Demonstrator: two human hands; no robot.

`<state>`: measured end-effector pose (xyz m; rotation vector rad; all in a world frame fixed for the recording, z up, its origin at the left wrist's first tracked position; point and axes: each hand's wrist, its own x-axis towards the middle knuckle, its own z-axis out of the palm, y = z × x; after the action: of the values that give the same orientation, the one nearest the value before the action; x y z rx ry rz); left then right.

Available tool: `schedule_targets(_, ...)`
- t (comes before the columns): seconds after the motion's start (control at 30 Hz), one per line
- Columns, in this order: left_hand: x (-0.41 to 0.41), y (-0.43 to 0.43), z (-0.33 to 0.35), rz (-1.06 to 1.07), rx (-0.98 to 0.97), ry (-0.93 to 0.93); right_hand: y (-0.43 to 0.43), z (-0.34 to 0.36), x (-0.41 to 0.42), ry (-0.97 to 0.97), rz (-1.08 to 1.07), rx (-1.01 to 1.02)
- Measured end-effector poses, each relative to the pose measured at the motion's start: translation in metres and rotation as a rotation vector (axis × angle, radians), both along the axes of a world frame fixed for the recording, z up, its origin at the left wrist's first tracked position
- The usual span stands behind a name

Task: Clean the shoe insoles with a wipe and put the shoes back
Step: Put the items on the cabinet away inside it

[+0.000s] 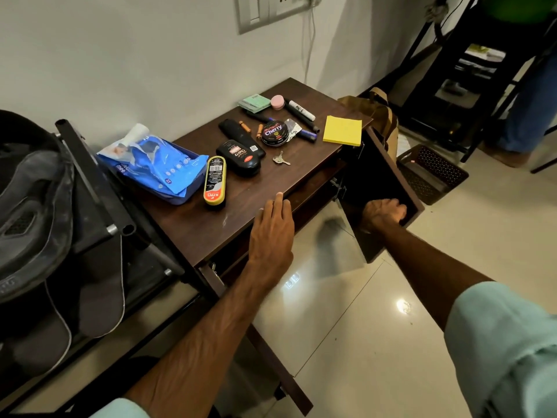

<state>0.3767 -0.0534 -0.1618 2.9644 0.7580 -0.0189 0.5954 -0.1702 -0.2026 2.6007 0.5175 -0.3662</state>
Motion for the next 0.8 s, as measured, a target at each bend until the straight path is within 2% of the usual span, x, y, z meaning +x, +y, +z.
schedule_targets(0.1,0.008,-0.001,0.003,0.02,-0.016,0.002,-0.007,0.004,0.012,0.012,-0.098,0.164)
schedule_targets(0.2,0.019,-0.005,0.005,0.025,-0.027,-0.004,-0.006,0.007,0.018,0.013,-0.082,0.293)
schedule_targets(0.33,0.026,-0.01,0.003,0.027,-0.038,0.004,-0.011,0.005,0.03,0.047,-0.1,0.331)
schedule_targets(0.63,0.034,-0.008,0.005,0.041,-0.027,0.017,-0.033,-0.015,0.06,0.141,-0.203,0.217)
schedule_targets(0.8,0.04,-0.009,0.011,0.036,-0.017,0.036,-0.021,-0.021,0.05,0.181,-0.079,0.309)
